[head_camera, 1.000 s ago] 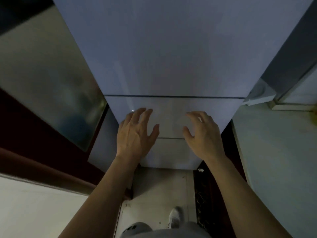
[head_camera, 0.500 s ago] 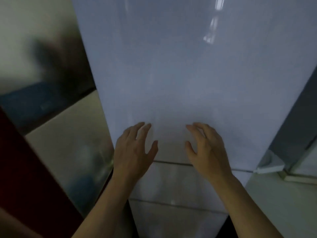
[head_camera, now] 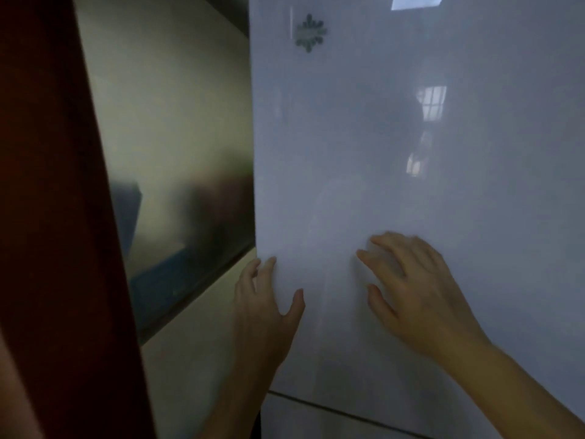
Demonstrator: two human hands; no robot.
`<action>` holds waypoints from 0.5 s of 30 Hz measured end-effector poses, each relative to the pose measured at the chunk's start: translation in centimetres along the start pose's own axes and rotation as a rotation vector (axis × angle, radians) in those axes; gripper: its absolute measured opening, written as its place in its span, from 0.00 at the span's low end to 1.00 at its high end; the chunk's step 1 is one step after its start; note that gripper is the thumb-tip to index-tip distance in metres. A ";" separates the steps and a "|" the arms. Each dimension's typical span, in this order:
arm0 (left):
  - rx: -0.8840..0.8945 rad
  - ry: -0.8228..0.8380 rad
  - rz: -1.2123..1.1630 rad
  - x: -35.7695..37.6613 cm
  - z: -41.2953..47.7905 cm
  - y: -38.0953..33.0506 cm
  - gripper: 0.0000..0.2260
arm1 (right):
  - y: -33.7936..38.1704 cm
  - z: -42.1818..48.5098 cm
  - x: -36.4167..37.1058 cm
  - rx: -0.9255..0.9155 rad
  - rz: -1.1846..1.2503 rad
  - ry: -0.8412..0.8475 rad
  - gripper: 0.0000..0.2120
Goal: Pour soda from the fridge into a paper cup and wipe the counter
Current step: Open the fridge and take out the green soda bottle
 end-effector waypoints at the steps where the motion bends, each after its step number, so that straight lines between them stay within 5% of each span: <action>1: -0.033 -0.006 -0.029 0.1 0.3 0.5 0.36 | 0.8 1.1 0.1 -0.050 -0.034 0.005 0.21; 15: -0.174 -0.022 -0.533 3.3 3.5 3.2 0.54 | 6.1 9.0 3.7 -0.467 -0.497 -0.024 0.31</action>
Point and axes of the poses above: each hand's wrist, its own z-axis towards the middle knuckle, its own x-axis out of the palm, y = z × x, the point moved 9 cm from there along z, towards the middle knuckle, and after that the axes turned 15 degrees about x, right-handed, at the moved point
